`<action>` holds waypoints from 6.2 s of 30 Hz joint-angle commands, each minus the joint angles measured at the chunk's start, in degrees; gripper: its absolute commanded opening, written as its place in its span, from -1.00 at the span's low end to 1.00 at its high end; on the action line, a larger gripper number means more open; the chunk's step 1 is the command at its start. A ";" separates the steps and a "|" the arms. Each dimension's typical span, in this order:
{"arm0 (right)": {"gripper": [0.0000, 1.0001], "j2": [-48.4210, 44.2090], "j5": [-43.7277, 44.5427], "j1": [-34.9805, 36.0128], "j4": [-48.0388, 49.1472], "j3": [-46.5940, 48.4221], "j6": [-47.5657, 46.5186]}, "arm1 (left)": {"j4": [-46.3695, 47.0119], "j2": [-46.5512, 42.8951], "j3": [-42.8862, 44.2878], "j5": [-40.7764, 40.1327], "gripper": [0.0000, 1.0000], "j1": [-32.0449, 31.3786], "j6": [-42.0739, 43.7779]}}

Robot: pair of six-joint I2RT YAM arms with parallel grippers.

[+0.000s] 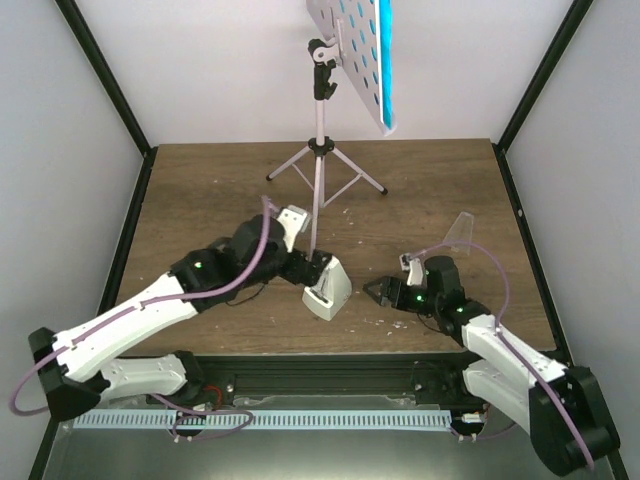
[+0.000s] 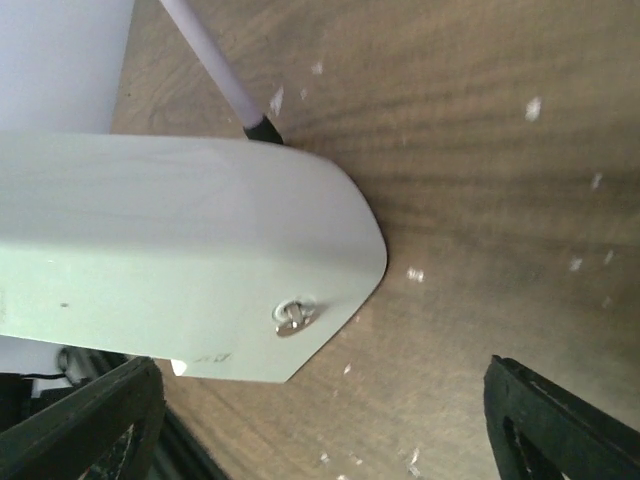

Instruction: Pack up the instrument practice props

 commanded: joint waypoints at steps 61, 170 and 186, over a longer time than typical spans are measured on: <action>-0.11 6.01 14.96 7.19 4.18 8.19 -0.28 | 9.65 3.95 -18.40 13.85 0.84 19.93 -4.19; 0.50 19.91 6.53 17.70 45.31 0.22 -42.54 | 12.95 -6.05 -12.23 8.30 0.92 43.21 19.59; 0.42 19.91 3.05 17.53 47.28 -0.32 -40.91 | 12.88 -6.30 -12.32 8.13 0.92 43.23 19.82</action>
